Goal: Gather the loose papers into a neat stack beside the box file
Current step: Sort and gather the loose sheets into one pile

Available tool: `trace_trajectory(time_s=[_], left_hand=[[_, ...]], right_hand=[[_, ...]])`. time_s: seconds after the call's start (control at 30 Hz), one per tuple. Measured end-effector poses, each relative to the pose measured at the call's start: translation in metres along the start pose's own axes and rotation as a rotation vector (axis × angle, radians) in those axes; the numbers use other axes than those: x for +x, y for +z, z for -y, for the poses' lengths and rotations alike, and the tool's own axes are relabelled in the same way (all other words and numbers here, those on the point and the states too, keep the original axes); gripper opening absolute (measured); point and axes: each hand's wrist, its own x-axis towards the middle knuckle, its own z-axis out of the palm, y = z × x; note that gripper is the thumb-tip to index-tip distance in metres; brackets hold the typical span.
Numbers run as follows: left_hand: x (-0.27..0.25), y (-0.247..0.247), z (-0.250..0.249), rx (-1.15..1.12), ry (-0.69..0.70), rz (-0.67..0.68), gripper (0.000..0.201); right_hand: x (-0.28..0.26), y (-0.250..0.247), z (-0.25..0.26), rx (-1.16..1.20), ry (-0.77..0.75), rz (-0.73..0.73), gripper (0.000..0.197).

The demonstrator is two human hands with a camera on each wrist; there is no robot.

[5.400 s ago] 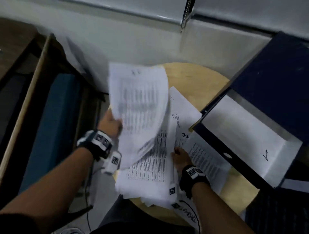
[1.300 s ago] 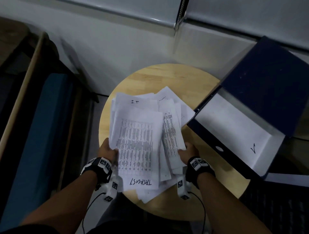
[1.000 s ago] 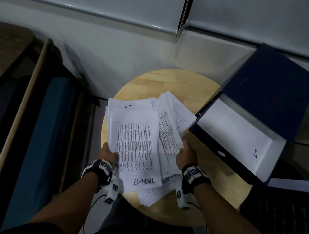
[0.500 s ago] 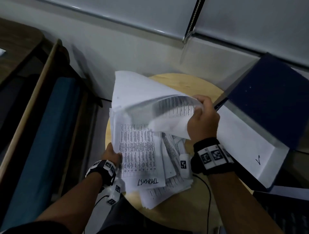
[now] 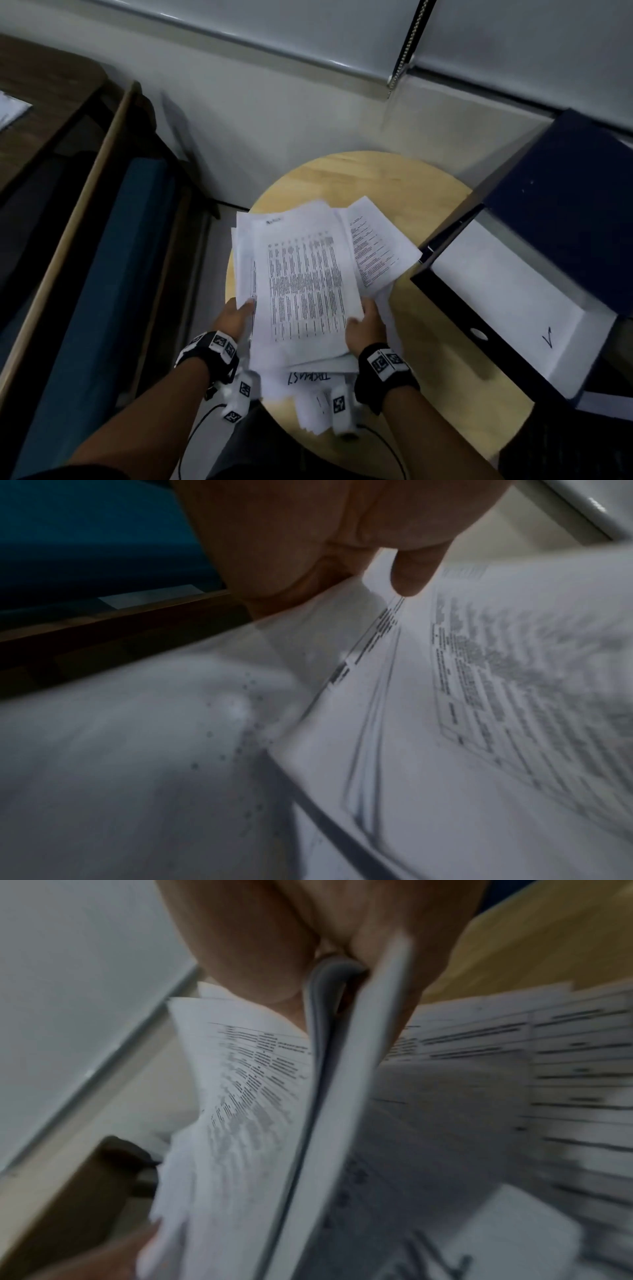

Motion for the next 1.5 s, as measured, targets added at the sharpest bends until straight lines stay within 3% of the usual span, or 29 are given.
trace_trajectory(time_s=[0.13, 0.23, 0.37, 0.43, 0.57, 0.63, 0.77, 0.87, 1.0, 1.13, 1.37, 1.5], left_hand=[[-0.044, 0.0, -0.036, 0.009, 0.101, 0.041, 0.073], [-0.074, 0.0, -0.058, 0.122, 0.185, 0.02, 0.068], [-0.092, 0.0, -0.076, 0.22, 0.27, 0.001, 0.043], [-0.099, -0.003, -0.089, 0.218, 0.314, -0.011, 0.045], [-0.117, -0.008, -0.111, 0.104, 0.411, -0.005, 0.041], [-0.129, -0.008, -0.126, -0.045, 0.421, 0.044, 0.047], [-0.139, -0.013, -0.15, -0.282, 0.466, 0.158, 0.067], [-0.142, -0.012, -0.161, -0.127, 0.536, 0.11, 0.07], [-0.137, 0.0, -0.152, -0.099, 0.512, 0.041, 0.054], [-0.131, 0.002, -0.136, -0.04, 0.468, 0.038, 0.056], [-0.131, 0.005, -0.13, 0.011, 0.416, -0.007, 0.043], [-0.13, -0.008, -0.133, -0.009, 0.352, -0.188, 0.033]], right_hand=[[0.014, 0.006, -0.024, -0.199, -0.092, 0.152, 0.057], [0.019, 0.011, -0.032, -0.27, -0.127, 0.254, 0.054], [0.025, 0.014, -0.031, -0.266, -0.16, 0.211, 0.033], [0.029, 0.011, -0.028, -0.246, -0.148, 0.166, 0.029], [0.032, 0.0, -0.018, 0.01, -0.09, 0.104, 0.068], [0.029, -0.006, -0.007, 0.213, -0.047, 0.142, 0.076], [0.016, -0.022, 0.026, 0.433, -0.139, 0.101, 0.044], [0.01, -0.029, 0.047, 0.474, -0.269, 0.029, 0.037], [0.01, -0.015, 0.049, 0.461, -0.301, 0.025, 0.027], [0.021, 0.003, 0.023, 0.332, -0.209, 0.104, 0.061], [0.026, 0.002, 0.016, 0.266, -0.205, 0.098, 0.05], [0.028, -0.001, 0.02, 0.226, -0.211, 0.193, 0.044]])
